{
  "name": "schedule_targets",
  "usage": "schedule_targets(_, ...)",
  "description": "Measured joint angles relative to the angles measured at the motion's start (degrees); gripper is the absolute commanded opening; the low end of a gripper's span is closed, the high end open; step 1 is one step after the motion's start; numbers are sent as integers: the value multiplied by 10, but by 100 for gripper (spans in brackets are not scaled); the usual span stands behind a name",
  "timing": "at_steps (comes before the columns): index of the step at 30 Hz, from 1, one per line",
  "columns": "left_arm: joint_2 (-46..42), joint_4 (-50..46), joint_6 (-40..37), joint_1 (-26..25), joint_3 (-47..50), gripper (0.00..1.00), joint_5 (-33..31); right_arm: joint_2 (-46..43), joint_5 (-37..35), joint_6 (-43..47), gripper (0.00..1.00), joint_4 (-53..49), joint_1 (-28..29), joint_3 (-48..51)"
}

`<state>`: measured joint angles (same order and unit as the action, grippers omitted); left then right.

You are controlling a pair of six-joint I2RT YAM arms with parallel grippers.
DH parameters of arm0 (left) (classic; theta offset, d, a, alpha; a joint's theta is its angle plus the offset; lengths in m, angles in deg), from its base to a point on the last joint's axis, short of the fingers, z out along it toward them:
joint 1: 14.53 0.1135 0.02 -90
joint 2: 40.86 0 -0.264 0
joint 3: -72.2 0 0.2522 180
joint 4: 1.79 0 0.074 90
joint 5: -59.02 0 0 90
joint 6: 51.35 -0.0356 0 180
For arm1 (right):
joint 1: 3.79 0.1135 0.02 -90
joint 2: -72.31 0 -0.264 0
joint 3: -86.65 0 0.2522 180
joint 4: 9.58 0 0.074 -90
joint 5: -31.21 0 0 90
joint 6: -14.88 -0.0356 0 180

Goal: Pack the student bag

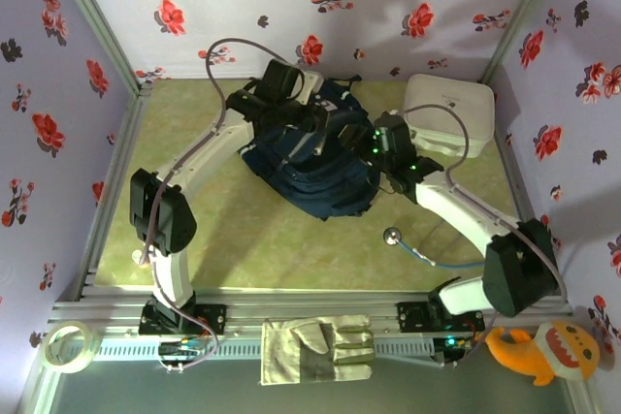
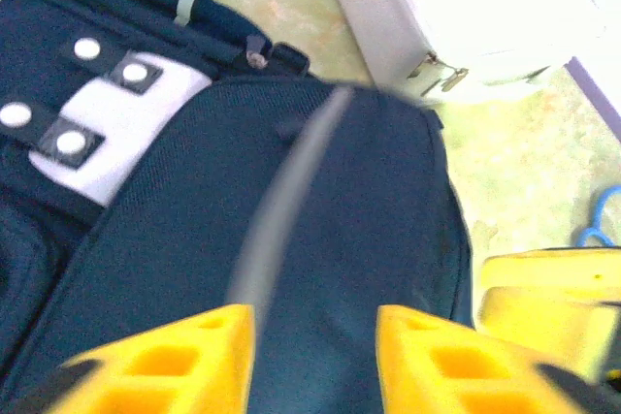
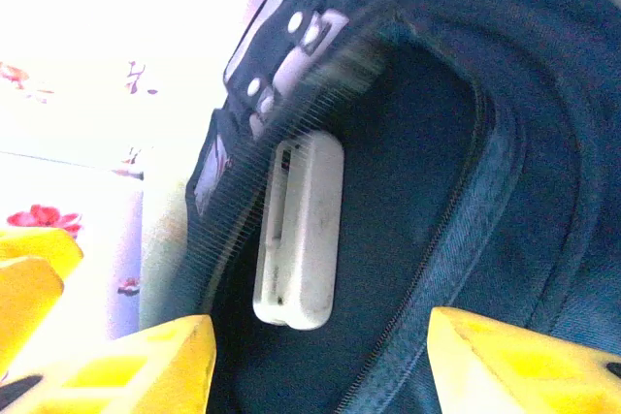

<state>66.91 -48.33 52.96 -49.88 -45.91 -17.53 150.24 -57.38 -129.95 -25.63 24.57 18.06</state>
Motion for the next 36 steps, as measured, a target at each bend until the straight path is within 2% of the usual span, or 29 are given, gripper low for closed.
schedule_targets(5, -63, 53, 24, 21, 95, 66, 26, -69, -64, 18, 67, -37, -4, 36)
schedule_targets(12, -167, 137, 107, 97, 267, 65, 37, -73, -78, 37, 67, -60, -6, 51)
schedule_targets(16, -170, 164, 163, 134, 340, 58, 45, -39, -54, 40, 65, -52, -6, 51)
schedule_targets(22, -122, 189, 219, 139, 361, 43, 88, 29, -4, 43, 59, -40, -3, 46)
schedule_targets(31, -67, 212, 250, 139, 361, 38, 117, 78, 46, 51, 51, -12, -2, 14)
schedule_targets(34, -64, 221, 259, 140, 361, 30, 127, 99, 53, 55, 46, -7, -2, -3)
schedule_targets(36, -64, 226, 264, 141, 361, 21, 132, 117, 55, 58, 42, -7, -2, -14)
